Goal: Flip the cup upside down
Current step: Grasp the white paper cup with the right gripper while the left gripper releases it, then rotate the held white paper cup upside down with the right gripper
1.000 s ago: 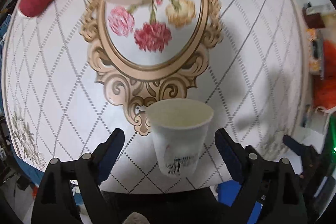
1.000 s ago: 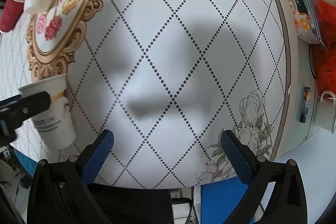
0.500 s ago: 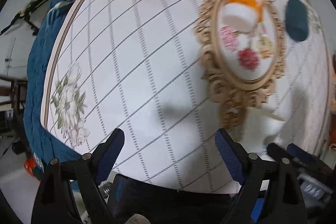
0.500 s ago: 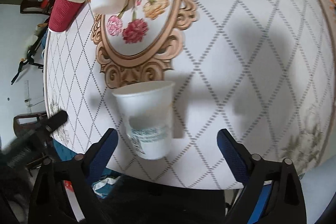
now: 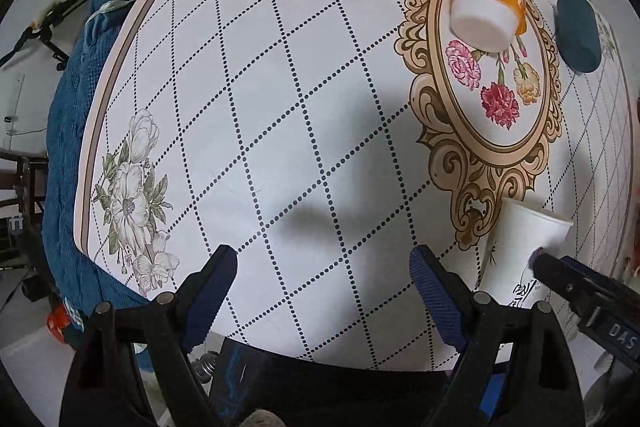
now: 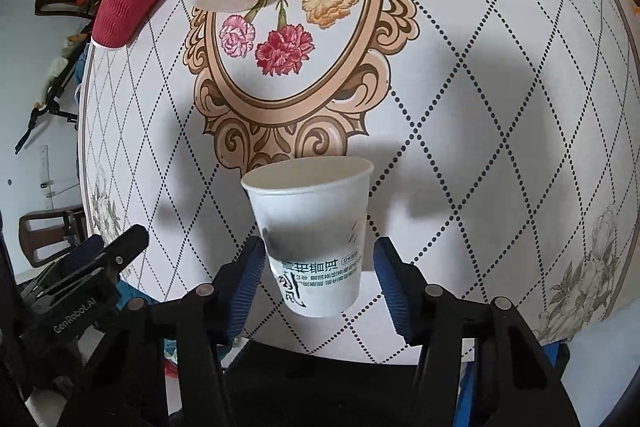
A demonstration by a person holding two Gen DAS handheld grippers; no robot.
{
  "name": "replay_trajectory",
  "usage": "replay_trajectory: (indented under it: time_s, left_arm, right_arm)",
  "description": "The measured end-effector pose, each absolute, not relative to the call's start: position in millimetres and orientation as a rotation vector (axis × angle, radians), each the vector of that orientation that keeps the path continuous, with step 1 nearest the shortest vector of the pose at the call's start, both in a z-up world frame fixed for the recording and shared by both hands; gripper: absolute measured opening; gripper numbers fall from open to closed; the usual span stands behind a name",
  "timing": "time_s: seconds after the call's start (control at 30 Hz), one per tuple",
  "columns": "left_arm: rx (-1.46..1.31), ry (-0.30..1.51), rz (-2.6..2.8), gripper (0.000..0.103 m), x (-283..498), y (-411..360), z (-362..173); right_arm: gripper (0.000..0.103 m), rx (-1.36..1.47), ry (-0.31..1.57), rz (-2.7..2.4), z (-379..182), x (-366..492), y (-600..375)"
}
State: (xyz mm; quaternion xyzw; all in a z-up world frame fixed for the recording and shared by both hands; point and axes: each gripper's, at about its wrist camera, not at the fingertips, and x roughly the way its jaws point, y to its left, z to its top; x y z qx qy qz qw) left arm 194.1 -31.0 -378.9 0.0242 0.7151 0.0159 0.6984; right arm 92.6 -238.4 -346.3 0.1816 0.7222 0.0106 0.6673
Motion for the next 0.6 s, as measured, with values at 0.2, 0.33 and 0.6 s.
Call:
replay_trajectory:
  time_s: [0.2,0.33,0.6]
  left_arm:
    - [0.077,1.561,0.012,0.091,198.8,-26.5,-375.0]
    - [0.079,1.558,-0.015,0.103,197.1,-26.7,-381.9]
    - [0.127,1.613,-0.02,0.103,191.9,-27.7,-413.6]
  right_arm:
    - [0.077,0.209,1.593,0.053,-302.4,90.3,-232.5]
    - [0.089,-0.229,1.488,0.158,-258.4,89.1,-204.6]
    - [0.091,-1.548,1.042,0.505,-276.8,18.7,-115.2]
